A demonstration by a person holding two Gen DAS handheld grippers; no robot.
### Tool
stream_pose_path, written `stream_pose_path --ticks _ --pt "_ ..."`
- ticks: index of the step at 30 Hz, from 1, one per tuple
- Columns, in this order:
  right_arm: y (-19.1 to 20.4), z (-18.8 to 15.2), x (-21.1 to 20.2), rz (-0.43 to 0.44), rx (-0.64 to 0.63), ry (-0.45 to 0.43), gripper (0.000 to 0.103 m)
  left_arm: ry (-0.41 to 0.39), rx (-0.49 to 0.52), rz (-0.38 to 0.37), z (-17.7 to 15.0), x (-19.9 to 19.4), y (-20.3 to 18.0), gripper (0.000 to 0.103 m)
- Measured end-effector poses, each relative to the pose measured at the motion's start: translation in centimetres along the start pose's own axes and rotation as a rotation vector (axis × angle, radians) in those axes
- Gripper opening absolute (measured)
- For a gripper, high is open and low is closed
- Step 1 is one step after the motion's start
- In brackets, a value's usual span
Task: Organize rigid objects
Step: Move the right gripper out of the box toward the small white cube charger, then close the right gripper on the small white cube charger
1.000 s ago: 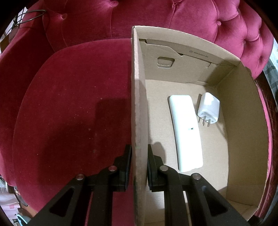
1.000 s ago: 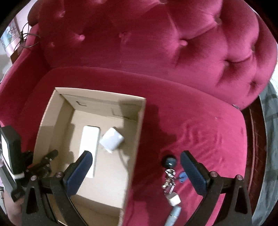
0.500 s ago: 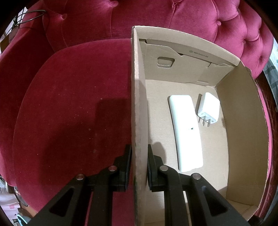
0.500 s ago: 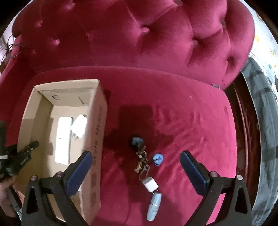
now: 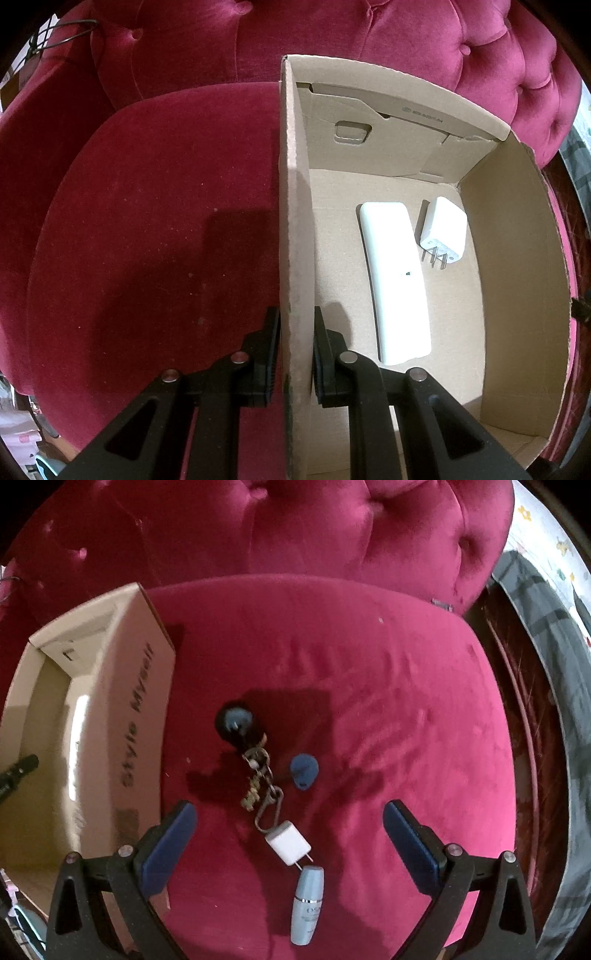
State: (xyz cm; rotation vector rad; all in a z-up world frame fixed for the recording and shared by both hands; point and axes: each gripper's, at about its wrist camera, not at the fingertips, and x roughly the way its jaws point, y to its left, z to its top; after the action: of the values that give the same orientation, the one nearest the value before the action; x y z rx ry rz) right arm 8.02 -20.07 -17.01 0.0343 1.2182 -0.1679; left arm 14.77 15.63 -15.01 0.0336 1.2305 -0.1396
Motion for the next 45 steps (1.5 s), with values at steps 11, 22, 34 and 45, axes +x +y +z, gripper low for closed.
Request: stream_pose_path --ticks 11,22,34,45 --pt "-0.9 -3.2 3.8 0.000 -0.005 0.013 0.103 -0.001 0.000 0.003 -0.1 0.0 -0.2 0.017" --pt "-0.4 -5.1 6.6 0.014 -0.007 0.033 0.101 -0.001 0.000 0.003 -0.1 0.0 -0.3 0.017" --pt "-0.5 -5.9 7.0 0.063 0.020 0.041 0.051 -0.001 0.003 0.007 0.0 0.1 -0.3 0.017" --pt "0.6 -6.1 6.8 0.044 -0.013 0.022 0.041 -0.001 0.002 0.007 0.0 0.1 -0.3 0.017"
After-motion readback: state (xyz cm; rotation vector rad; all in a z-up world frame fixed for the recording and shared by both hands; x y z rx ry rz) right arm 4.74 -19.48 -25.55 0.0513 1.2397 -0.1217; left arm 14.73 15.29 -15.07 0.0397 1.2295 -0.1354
